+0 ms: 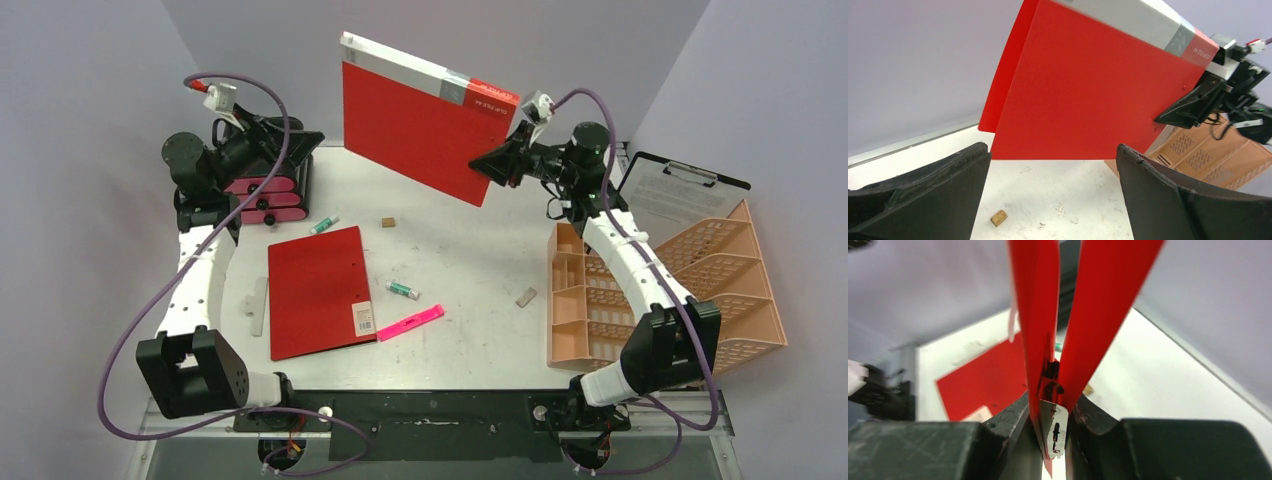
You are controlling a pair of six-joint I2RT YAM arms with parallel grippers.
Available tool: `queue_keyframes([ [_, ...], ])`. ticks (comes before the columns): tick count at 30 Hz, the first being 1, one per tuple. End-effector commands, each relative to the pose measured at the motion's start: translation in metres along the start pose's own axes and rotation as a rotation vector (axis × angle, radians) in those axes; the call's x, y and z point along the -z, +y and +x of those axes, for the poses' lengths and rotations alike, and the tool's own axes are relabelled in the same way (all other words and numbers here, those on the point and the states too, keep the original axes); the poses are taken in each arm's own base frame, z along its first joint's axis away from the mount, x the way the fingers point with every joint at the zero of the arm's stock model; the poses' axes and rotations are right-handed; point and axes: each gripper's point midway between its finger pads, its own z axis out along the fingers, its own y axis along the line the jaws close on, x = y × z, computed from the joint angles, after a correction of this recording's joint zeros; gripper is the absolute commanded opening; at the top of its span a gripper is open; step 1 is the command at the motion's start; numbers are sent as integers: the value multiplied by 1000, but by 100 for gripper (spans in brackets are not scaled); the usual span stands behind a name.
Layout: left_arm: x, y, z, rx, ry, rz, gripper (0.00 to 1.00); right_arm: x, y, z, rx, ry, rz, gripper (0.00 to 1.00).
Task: Organize the desk
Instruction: Pick up the folder from the center of the board.
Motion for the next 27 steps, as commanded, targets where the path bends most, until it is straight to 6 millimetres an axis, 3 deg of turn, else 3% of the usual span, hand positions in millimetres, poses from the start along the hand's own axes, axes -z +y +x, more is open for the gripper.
queue_keyframes([
  [1,15,-21,-35,-148,-85,14,96,32,-14,36,133,332,200,5],
  [8,20,-46,-44,-354,-52,113,96,66,-11,15,371,628,391,5],
  [12,15,-53,-36,-453,-15,194,96,81,-3,24,434,796,422,5],
  [16,-5,-42,-7,-519,75,191,96,86,14,33,476,892,379,5],
  [21,-43,-27,54,-658,271,52,96,92,20,24,559,919,382,5],
  [23,-49,-34,64,-634,279,108,96,91,27,24,580,926,359,5],
  [27,-57,-71,78,-529,291,317,96,88,33,30,598,950,314,5],
])
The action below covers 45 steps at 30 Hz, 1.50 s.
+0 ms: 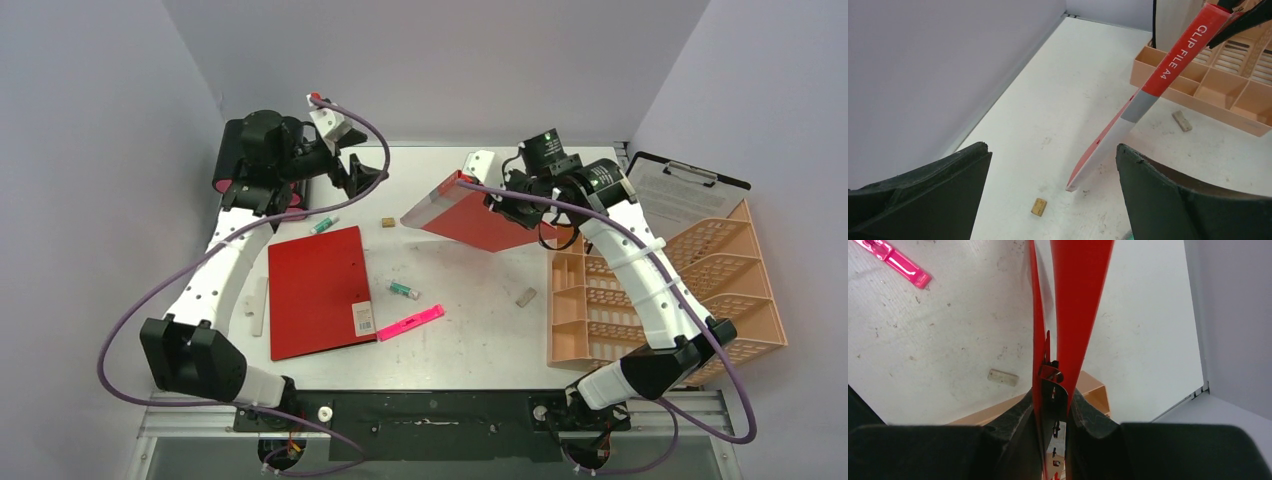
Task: Organize the desk
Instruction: Pick up the folder from the center of the board.
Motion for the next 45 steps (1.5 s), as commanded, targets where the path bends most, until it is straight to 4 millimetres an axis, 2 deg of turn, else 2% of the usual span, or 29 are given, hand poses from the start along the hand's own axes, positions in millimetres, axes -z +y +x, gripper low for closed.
queue_keyframes([
  [1,-9,-21,-17,-18,-23,143,96,18,-9,-18,73,-46,59,5],
  [4,-26,-42,-23,1,-28,236,96,16,-6,-21,75,-57,33,5],
  [8,-50,-74,-14,-20,29,347,96,16,4,-27,91,-94,-24,5],
  [13,-55,-114,-11,-29,56,499,96,12,9,-26,99,-99,-63,5],
  [16,-60,-125,-7,-30,69,525,96,15,14,-29,108,-121,-99,5],
  [25,-75,-140,26,-72,159,512,97,19,17,-38,119,-165,-154,5],
  [26,-75,-141,27,-70,161,513,88,18,17,-38,120,-166,-157,5],
  [27,-76,-142,28,-66,166,510,74,18,17,-38,122,-166,-159,5],
  [29,-77,-142,29,-61,169,508,37,16,18,-39,123,-168,-161,5],
  [30,-77,-142,28,-60,169,509,26,16,18,-40,125,-171,-165,5],
  [33,-76,-143,27,-45,169,511,2,17,18,-44,129,-191,-168,5],
  [35,-75,-145,24,-29,164,513,0,19,16,-47,131,-207,-161,5],
  [36,-74,-146,23,-21,159,517,0,20,15,-49,132,-218,-156,12],
  [37,-74,-146,20,-11,151,515,0,22,14,-51,129,-229,-151,28],
  [39,-72,-146,15,25,133,515,0,28,12,-57,129,-269,-142,68],
  [40,-71,-146,11,43,119,519,0,32,11,-61,124,-293,-139,79],
  [42,-68,-144,3,92,88,524,0,44,7,-71,115,-359,-116,91],
  [45,-63,-141,-5,180,50,530,0,61,0,-89,88,-468,-91,98],
])
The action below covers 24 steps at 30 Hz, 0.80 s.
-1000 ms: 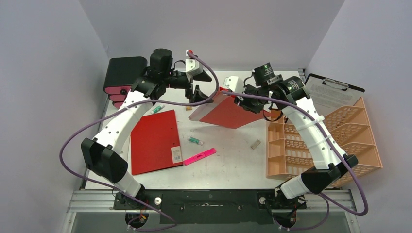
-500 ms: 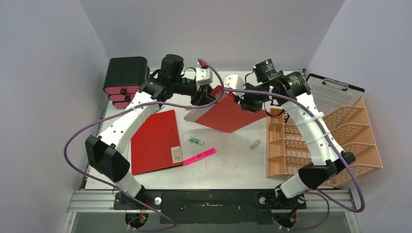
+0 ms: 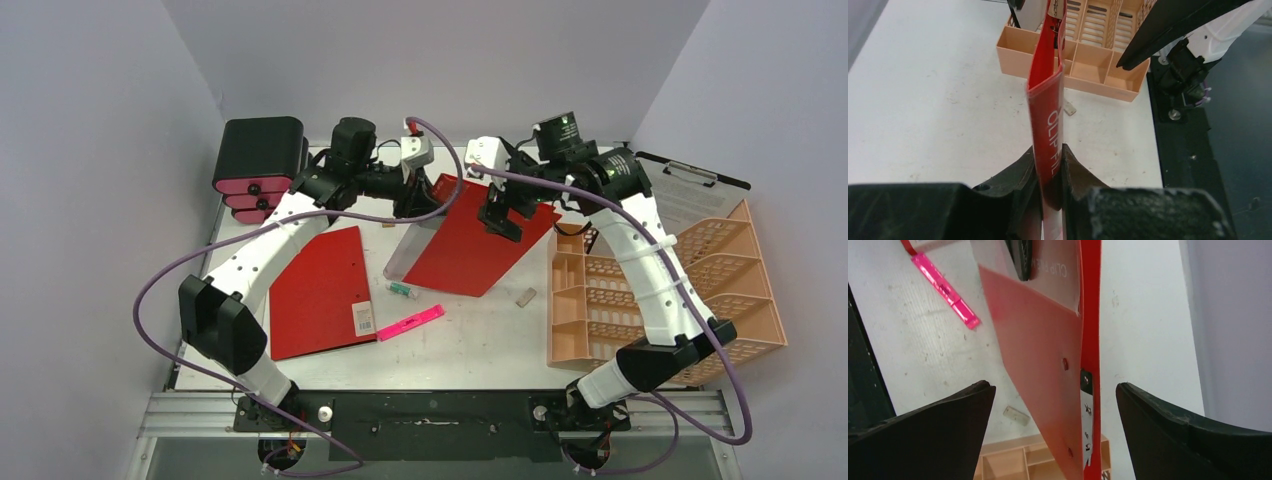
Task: Organize the desk
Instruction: Pick up the folder from the center of the board.
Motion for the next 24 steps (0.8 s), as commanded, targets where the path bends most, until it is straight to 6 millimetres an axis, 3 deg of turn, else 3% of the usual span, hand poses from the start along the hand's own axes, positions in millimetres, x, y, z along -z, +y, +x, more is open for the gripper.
queue_keyframes([
  [1,19,-9,-41,34,-152,32,0,42,-18,-59,29,-277,115,99],
  [4,27,-10,-49,50,-201,46,0,48,-25,-70,4,-358,138,99],
  [7,34,-12,-57,61,-250,62,0,46,-34,-69,-10,-376,158,99],
  [14,44,-19,-62,74,-303,83,0,12,-26,-53,-16,-317,11,94],
  [18,45,-23,-61,75,-319,98,0,7,-24,-60,-21,-339,-44,90],
  [24,61,-38,-72,49,-453,162,0,3,-18,-74,-20,-383,-98,65],
])
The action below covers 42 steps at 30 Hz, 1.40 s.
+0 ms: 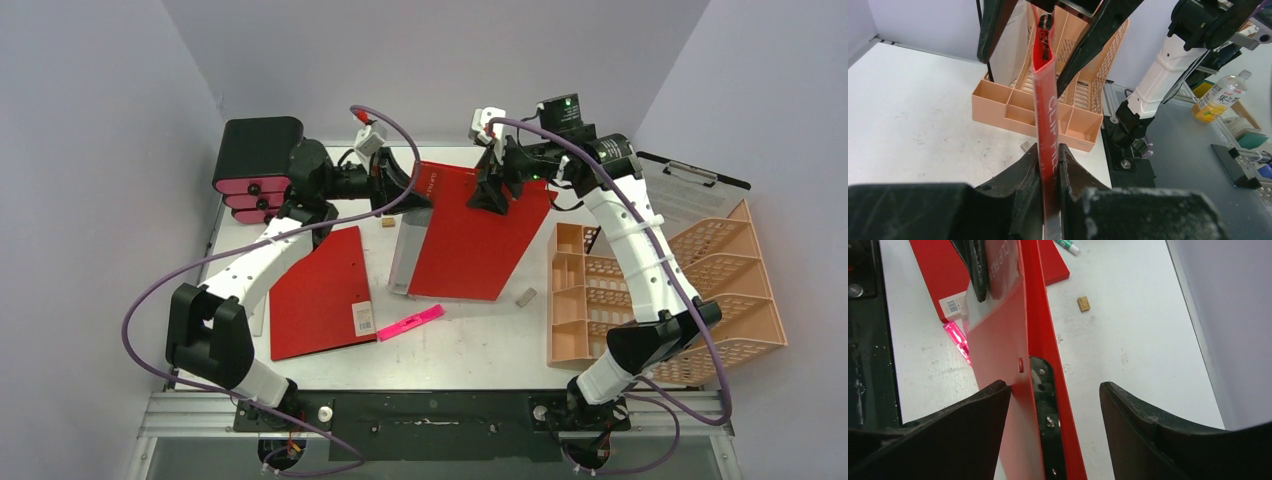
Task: Organize the desk
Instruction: Pick up the folder from the center of the board.
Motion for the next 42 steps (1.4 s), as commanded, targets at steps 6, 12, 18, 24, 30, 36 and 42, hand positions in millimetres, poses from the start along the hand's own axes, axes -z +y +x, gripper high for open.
queue_keyframes([
  [6,11,-27,-36,-132,-128,71,0,2,26,-32,21,-105,-117,13],
  [12,16,-16,-29,-115,-116,21,39,6,23,-17,25,-19,-66,5],
  [18,41,-5,-30,-113,-131,-72,98,32,11,-1,88,112,67,5],
  [24,78,7,-25,-121,-122,-218,96,76,14,-4,193,196,177,5],
  [30,111,21,-13,-126,-86,-379,96,117,17,-11,289,244,295,5],
  [36,130,23,-7,-116,-82,-454,96,146,13,-7,333,316,405,5],
  [42,139,27,4,-105,-44,-501,96,176,13,14,333,437,512,5],
])
